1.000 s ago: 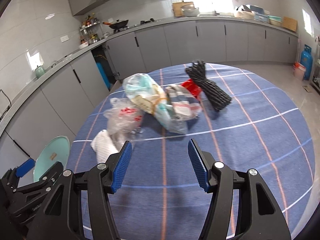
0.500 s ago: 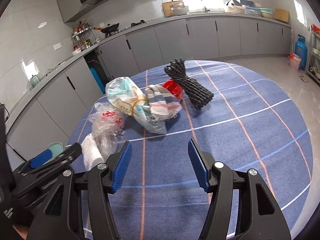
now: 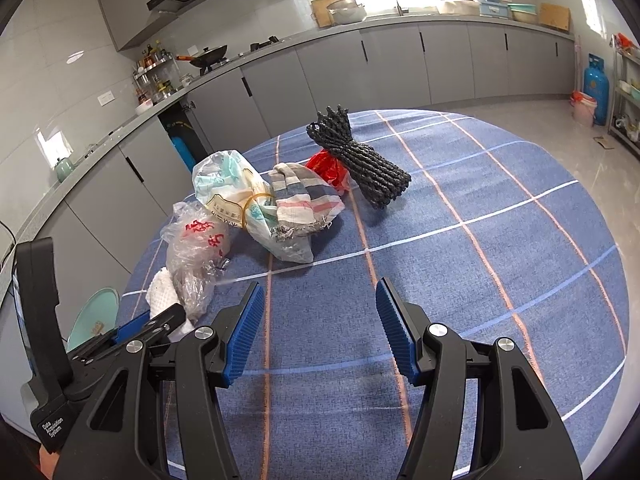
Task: Collect trash
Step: 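Grasp the white sponge on the table with the left gripper, then grasp the clear plastic bag with red print with the right gripper while the left lifts the sponge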
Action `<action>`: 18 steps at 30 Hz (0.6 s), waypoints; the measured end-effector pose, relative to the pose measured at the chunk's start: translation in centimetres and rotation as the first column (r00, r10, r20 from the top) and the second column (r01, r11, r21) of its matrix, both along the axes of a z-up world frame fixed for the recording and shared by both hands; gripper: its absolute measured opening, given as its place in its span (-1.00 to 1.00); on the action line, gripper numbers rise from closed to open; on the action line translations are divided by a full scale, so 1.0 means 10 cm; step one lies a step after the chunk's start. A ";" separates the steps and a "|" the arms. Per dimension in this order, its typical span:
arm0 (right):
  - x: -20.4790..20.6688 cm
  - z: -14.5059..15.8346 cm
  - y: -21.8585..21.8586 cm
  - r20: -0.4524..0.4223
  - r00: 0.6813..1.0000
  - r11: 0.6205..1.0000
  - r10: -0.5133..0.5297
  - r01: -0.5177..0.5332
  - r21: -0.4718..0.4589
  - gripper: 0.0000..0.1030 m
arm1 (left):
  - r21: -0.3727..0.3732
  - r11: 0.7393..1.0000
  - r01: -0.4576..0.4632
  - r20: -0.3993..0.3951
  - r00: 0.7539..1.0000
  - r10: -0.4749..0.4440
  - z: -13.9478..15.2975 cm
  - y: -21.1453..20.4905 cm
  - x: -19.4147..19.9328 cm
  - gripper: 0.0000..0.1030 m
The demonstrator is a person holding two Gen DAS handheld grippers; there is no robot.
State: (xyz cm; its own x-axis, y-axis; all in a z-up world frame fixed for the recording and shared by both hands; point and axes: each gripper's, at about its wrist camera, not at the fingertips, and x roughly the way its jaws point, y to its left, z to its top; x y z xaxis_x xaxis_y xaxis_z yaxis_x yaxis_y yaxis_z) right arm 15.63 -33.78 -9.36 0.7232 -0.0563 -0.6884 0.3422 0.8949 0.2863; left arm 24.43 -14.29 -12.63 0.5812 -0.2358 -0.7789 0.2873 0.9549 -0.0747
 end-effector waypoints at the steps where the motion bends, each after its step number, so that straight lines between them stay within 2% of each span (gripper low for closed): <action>1: 0.00 0.00 0.01 -0.001 1.000 1.000 0.001 -0.001 0.000 0.14 | -0.005 1.000 0.005 0.004 1.000 -0.005 0.00 0.02 -0.01 -0.35; 5: 0.02 0.00 0.05 -0.003 1.000 1.000 0.009 -0.009 0.002 0.14 | -0.023 0.999 0.027 0.026 0.999 -0.026 0.05 0.10 -0.07 -0.53; 12: 0.11 0.02 0.18 0.003 0.999 0.999 0.033 -0.033 0.007 0.14 | -0.022 0.999 0.047 0.106 0.993 -0.044 0.24 0.38 -0.28 -0.55; 18: 0.35 0.03 0.37 0.007 0.997 0.997 0.078 -0.078 0.012 0.14 | 0.012 1.000 0.013 0.197 0.980 -0.015 0.45 0.62 -0.43 -0.55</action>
State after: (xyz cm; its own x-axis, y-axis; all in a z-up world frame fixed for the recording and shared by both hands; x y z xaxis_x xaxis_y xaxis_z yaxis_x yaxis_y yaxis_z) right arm 19.10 -30.04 -9.07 0.7294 0.0091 -0.6840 0.2698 0.9151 0.2998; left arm 20.18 -8.10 -8.15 0.7203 -0.2377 -0.6517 0.3091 0.9510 -0.0053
